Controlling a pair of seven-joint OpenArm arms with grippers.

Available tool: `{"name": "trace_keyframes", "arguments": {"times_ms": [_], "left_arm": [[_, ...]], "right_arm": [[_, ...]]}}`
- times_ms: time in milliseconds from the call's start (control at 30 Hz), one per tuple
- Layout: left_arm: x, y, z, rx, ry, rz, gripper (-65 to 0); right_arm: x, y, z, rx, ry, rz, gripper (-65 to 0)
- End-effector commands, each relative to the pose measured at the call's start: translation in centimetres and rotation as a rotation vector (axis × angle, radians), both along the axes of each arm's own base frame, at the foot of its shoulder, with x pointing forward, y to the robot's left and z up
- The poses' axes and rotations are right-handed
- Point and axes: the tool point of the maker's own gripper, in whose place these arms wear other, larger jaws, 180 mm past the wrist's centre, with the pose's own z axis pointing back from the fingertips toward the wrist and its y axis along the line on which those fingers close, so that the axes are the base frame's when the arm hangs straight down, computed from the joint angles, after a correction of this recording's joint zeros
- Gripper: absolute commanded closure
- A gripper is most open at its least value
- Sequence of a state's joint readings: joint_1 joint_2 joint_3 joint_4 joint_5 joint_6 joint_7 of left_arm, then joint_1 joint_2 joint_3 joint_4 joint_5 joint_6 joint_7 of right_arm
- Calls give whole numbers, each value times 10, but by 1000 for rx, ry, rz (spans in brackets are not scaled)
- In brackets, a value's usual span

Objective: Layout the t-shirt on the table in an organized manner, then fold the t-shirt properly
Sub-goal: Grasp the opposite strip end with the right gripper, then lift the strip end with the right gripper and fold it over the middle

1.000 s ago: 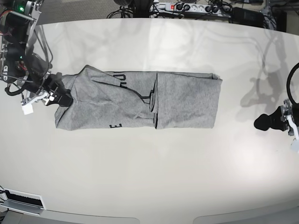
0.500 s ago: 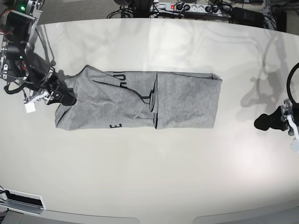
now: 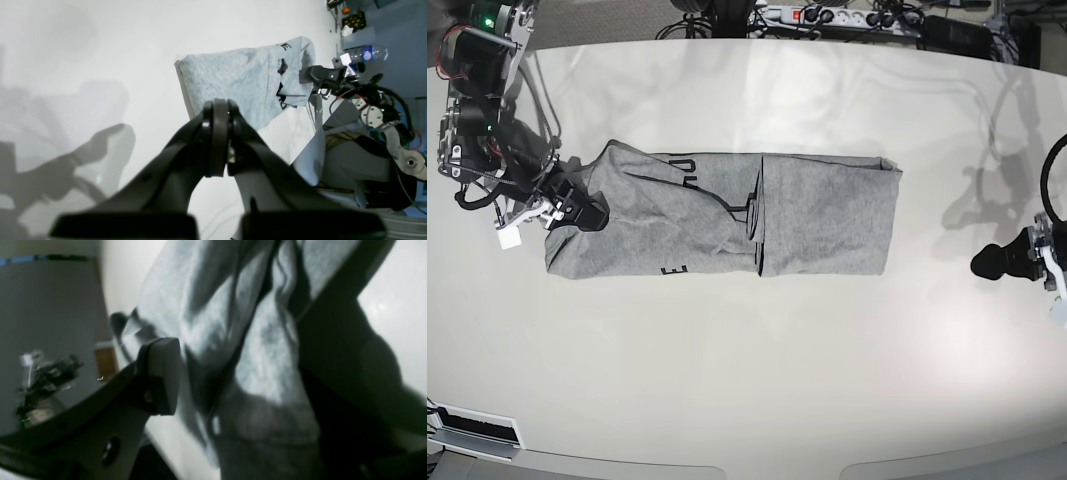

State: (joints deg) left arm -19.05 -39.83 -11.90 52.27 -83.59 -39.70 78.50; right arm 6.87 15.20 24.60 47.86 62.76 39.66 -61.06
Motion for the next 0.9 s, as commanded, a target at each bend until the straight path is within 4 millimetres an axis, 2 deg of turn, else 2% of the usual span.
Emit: {"name": "trace_keyframes", "arguments": {"times_ms": [0, 67, 167, 233, 367, 600, 733, 867], "left_arm": [[11, 6, 19, 1, -59, 6, 0], [11, 6, 19, 1, -59, 6, 0], [11, 6, 19, 1, -59, 6, 0], [11, 6, 19, 1, -59, 6, 0], [11, 6, 19, 1, -59, 6, 0], [11, 5, 19, 0, -59, 5, 0], [11, 4, 19, -4, -59, 4, 0], [12, 4, 19, -6, -64, 9, 0]], "right_arm": [[14, -14, 9, -52, -46, -15, -337], [17, -22, 4, -109, -54, -33, -231], [21, -30, 5, -135, -67, -47, -6], [25, -36, 10, -146, -82, -51, 0], [35, -46, 32, -177, -141, -31, 0], [40, -49, 85, -353, -295, 93, 0], [28, -37, 119, -446, -413, 154, 0], [9, -1, 160, -452, -563, 199, 0]]}}
